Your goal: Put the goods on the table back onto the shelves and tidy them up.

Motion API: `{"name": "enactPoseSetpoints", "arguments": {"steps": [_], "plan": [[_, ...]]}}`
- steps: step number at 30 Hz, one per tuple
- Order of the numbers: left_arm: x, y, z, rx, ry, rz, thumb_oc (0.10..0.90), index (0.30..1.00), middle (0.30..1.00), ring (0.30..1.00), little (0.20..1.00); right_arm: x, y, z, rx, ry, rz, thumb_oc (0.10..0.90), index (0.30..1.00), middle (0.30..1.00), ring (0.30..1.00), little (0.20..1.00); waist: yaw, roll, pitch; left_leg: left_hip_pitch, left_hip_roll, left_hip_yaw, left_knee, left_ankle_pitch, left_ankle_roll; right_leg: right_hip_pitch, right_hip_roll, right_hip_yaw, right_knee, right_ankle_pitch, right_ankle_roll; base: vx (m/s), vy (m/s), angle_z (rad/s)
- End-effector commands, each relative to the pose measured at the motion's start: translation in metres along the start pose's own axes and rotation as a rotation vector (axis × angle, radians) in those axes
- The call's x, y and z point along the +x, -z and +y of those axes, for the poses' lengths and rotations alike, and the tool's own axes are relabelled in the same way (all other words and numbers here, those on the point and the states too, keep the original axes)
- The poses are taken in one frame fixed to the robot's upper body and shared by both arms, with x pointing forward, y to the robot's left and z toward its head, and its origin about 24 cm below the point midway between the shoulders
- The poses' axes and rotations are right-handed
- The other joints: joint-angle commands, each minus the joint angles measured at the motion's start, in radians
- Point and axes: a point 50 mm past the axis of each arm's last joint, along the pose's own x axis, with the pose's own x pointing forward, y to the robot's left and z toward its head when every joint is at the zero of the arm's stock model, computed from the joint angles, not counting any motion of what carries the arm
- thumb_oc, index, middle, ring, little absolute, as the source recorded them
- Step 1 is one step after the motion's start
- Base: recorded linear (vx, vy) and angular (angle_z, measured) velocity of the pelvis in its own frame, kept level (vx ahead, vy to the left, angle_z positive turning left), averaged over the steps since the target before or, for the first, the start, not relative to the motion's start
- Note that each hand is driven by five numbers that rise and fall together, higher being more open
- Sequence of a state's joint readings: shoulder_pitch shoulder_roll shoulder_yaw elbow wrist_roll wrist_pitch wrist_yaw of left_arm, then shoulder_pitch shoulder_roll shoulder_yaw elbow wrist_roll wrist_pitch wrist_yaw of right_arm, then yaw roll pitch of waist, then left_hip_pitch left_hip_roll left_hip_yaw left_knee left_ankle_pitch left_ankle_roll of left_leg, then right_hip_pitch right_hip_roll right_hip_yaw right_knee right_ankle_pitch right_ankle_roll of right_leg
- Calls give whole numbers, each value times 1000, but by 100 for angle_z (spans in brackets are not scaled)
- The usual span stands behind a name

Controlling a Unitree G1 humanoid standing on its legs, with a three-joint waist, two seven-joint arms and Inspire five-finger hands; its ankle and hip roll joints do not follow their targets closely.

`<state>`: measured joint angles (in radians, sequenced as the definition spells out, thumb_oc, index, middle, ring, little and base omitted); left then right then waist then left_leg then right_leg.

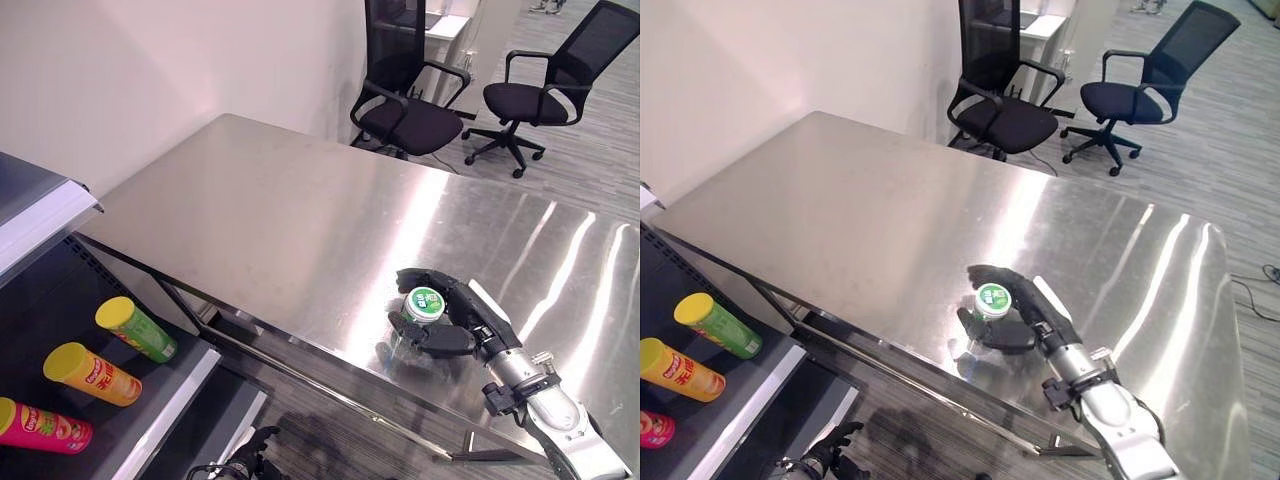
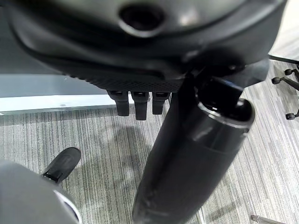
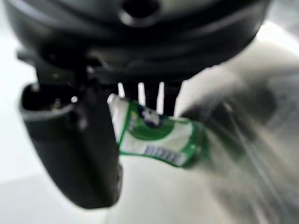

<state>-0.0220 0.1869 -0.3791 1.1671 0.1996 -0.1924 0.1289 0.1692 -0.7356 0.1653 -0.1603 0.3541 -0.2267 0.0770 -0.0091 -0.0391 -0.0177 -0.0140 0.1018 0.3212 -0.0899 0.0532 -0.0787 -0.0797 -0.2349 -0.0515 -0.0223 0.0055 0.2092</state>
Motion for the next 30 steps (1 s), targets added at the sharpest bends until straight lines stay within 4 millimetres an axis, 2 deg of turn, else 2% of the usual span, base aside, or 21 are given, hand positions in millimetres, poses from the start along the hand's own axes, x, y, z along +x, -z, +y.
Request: {"name": "enactPoseSetpoints", "arguments": {"steps": [1,10,20,23,25,30], "plan": [[4,-5,28,28,-88,-32,800,900,900,900,900,18,-29,-8,-21,74,-190,424,335,335,335,335,53,-83,-28,58,57,5,3,-65,-58,-8,-78,33,-2,123,53,0,0,0],[2,1,29,38,-101,-13,800,900,900,900,900,16,-28,-10,-59,103,-190,400,300,300,300,300,56,-80,-29,61,57,5,3,-66,-57,-3,-80,31,-1,119,53,0,0,0],[2,2,31,51,-117,-13,800,900,900,900,900,14,-30,-13,-82,164,-209,400,300,300,300,300,52,-76,-30,70,58,7,3,-71,-56,-1,-79,31,-1,117,53,0,0,0],[2,-1,31,56,-129,-28,800,900,900,900,900,11,-53,-23,-140,268,-331,400,300,300,300,300,42,-70,-31,77,60,11,3,-74,-56,-3,-76,39,2,112,53,-3,-11,0],[2,-2,31,64,-131,-33,800,900,900,900,900,10,-59,-24,-160,282,-362,400,300,300,300,300,40,-68,-30,78,61,12,3,-74,-57,-4,-75,41,3,110,53,0,0,0],[3,-4,32,89,-133,-39,800,900,900,900,900,6,-91,-10,-178,216,-526,400,300,300,300,300,33,-61,-31,84,66,15,3,-72,-59,-7,-69,50,11,101,53,-16,-31,-4]]}}
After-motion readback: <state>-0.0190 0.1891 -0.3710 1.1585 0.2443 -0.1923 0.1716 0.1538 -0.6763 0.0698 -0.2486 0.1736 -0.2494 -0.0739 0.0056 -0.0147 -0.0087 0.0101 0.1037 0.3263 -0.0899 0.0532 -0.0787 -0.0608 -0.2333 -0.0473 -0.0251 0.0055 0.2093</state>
